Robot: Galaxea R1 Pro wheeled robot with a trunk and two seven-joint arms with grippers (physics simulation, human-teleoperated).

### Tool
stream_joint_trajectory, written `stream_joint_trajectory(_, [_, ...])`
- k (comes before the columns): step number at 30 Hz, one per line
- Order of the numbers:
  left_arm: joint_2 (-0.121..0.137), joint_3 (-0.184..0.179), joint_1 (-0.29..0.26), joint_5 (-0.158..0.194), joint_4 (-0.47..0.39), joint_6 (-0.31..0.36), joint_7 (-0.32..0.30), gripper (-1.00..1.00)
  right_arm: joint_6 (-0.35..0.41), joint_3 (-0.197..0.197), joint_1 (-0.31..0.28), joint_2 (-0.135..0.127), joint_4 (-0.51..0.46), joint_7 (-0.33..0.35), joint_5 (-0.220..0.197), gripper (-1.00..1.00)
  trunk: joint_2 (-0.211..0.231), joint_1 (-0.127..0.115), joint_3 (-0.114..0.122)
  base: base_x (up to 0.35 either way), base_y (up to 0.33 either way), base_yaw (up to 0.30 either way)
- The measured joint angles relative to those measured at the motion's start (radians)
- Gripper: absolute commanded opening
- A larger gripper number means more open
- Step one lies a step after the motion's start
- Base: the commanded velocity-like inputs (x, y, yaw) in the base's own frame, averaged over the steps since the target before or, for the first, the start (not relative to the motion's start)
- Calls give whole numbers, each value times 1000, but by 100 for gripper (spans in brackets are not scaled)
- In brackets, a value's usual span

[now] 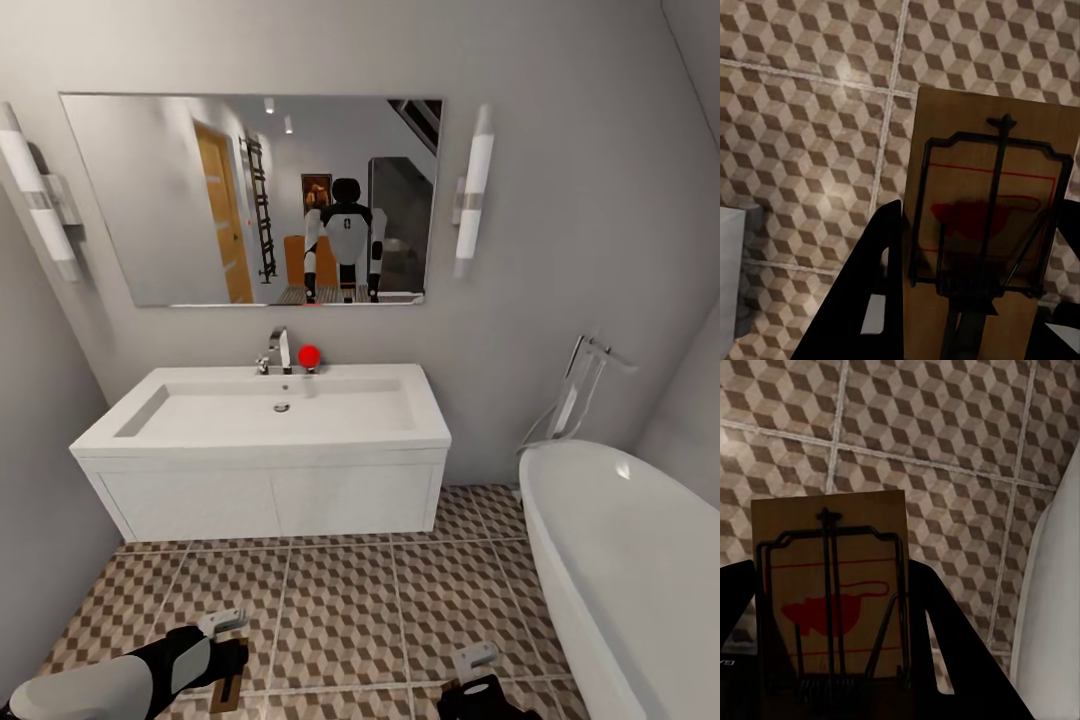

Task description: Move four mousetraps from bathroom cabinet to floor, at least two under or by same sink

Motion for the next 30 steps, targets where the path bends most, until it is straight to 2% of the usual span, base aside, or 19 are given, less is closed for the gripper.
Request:
stream_joint_trajectory(21, [-4,0,0,1,0,0,2,-100,-31,2,1,2,2,0,1,-100,-147,81,-66,0,0,0])
stream_joint_trajectory(26, [-3,0,0,1,1,0,3,-100,-58,29,1,2,2,1,36,-100,-182,100,-82,0,0,0])
stream_joint_trajectory(30, [-3,1,0,1,2,0,6,-100,-64,33,2,1,0,1,45,-100,-210,115,-94,0,0,0])
